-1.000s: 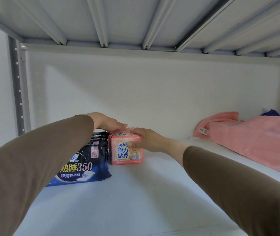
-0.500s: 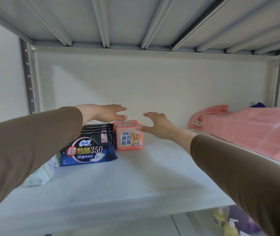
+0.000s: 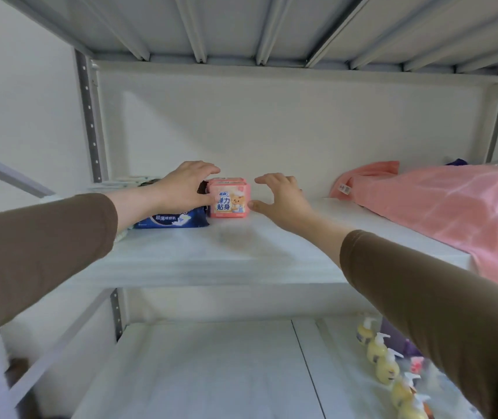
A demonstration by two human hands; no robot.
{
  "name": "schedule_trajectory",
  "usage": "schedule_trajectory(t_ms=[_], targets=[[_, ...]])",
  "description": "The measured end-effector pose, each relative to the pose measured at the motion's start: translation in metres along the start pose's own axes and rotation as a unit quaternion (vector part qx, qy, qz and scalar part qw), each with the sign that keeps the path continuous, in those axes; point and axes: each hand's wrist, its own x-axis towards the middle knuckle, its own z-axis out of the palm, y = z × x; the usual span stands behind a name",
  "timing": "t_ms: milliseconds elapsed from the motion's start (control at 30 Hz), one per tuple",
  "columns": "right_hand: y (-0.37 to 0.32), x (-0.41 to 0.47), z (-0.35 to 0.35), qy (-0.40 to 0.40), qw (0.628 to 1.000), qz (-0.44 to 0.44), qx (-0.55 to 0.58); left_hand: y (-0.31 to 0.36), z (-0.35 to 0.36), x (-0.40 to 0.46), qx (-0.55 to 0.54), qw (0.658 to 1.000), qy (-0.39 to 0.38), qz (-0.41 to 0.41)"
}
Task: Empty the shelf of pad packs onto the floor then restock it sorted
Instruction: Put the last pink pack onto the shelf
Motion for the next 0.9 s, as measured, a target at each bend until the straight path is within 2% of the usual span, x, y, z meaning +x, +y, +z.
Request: schedule_trajectory(t_ms=[267, 467, 667, 900], targets=[[-0.016, -0.120, -0.010, 0.021, 0.998, -0.055, -0.008, 0.085, 0.022, -0.112, 0.018, 0.998, 0.056, 0.006], [-0.026, -0.198, 0.007, 0.040, 0.995, -0.089, -0.017, 0.112, 0.054, -0.193, 0.036, 0.998, 0.059, 0.015], [-0.043, -0.266, 0.045, -0.012, 0.995, -0.088, -0.035, 0.105, 0.097, -0.272, 0.034, 0.998, 0.055, 0.023], [-0.075, -0.365, 0.132, -0.119, 0.991, -0.040, -0.033, 0.072, 0.167, -0.386, -0.024, 0.999, -0.043, -0.015]])
